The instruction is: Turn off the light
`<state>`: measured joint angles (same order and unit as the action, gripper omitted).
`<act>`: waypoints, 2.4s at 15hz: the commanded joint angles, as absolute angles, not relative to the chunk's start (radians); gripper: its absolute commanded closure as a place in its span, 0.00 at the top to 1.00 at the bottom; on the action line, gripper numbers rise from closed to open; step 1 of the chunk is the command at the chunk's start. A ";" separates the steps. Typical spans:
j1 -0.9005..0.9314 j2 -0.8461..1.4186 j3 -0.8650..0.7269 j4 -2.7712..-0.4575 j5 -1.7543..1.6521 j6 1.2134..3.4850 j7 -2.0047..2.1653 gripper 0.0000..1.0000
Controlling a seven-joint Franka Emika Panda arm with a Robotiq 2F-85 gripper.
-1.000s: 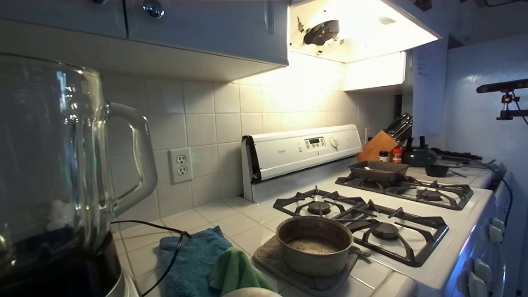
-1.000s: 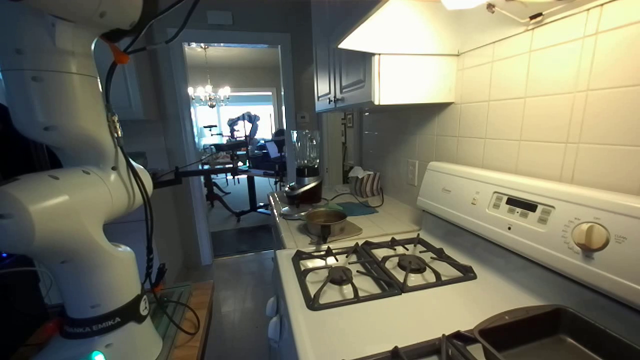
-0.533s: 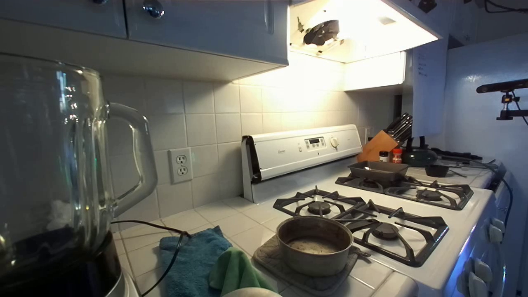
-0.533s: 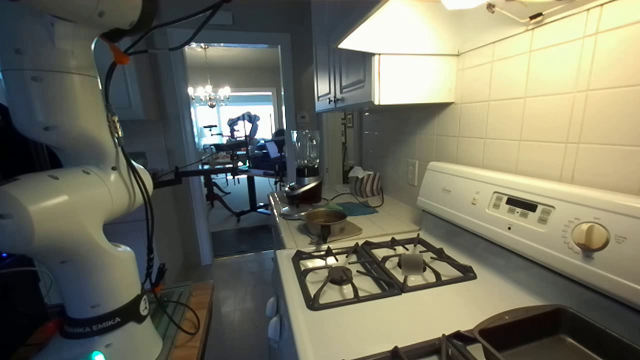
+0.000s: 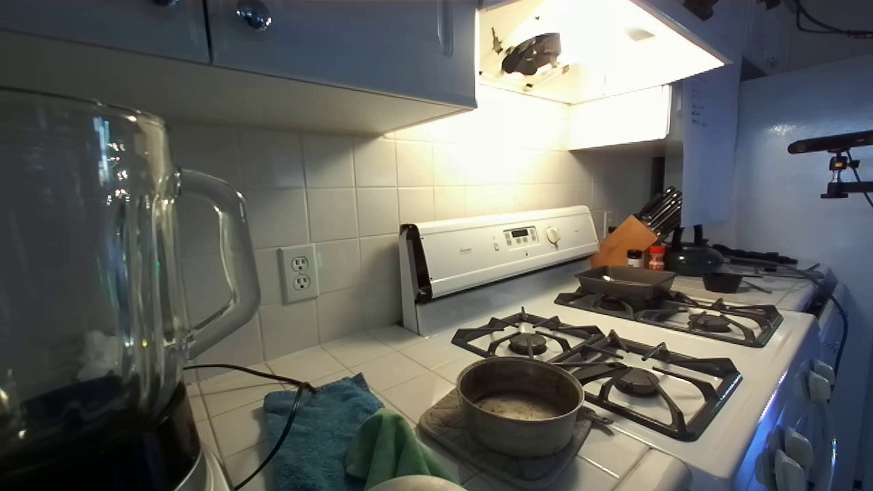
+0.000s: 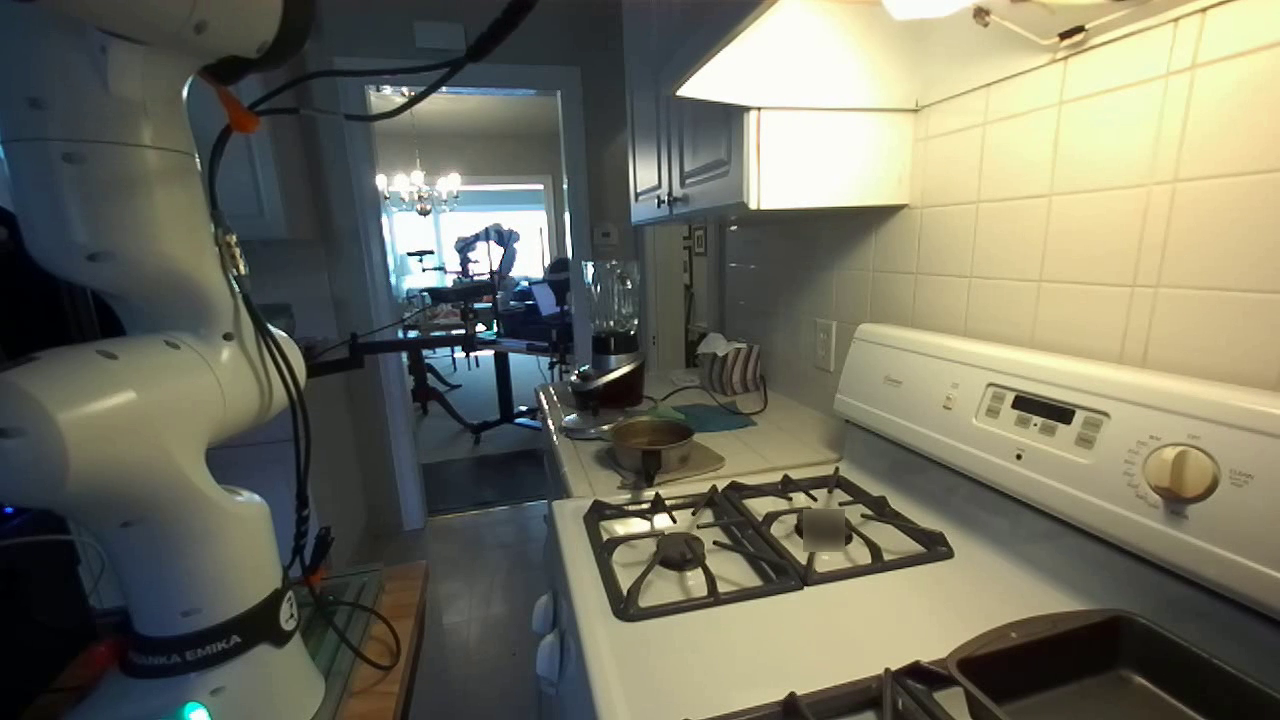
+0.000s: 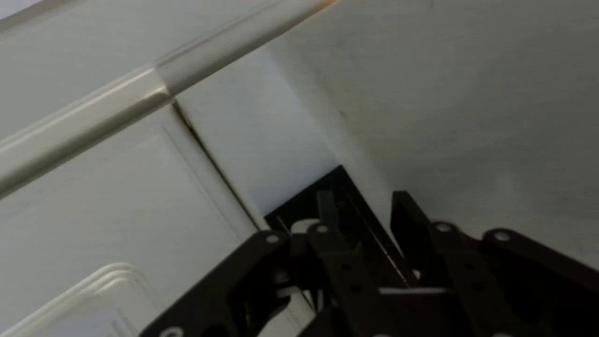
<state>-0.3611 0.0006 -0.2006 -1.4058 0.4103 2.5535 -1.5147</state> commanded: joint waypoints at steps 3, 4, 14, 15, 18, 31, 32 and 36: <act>-0.366 0.001 -0.208 -1.347 0.338 2.368 -1.373 0.00; -0.366 0.004 -0.209 -1.335 0.338 2.351 -1.359 0.00; -0.364 0.018 -0.211 -1.260 0.356 2.260 -1.288 0.53; -0.364 0.021 -0.211 -1.256 0.358 2.259 -1.283 0.59; -0.364 0.030 -0.211 -1.242 0.370 2.254 -1.254 0.79; -0.358 0.099 -0.206 -1.152 0.400 2.267 -1.153 0.32; -0.359 0.103 -0.208 -1.144 0.400 2.268 -1.151 0.24; -0.366 0.123 -0.213 -1.113 0.399 2.267 -1.145 0.01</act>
<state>-0.3625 0.0823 -0.2126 -1.1709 0.3826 2.2821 -1.1642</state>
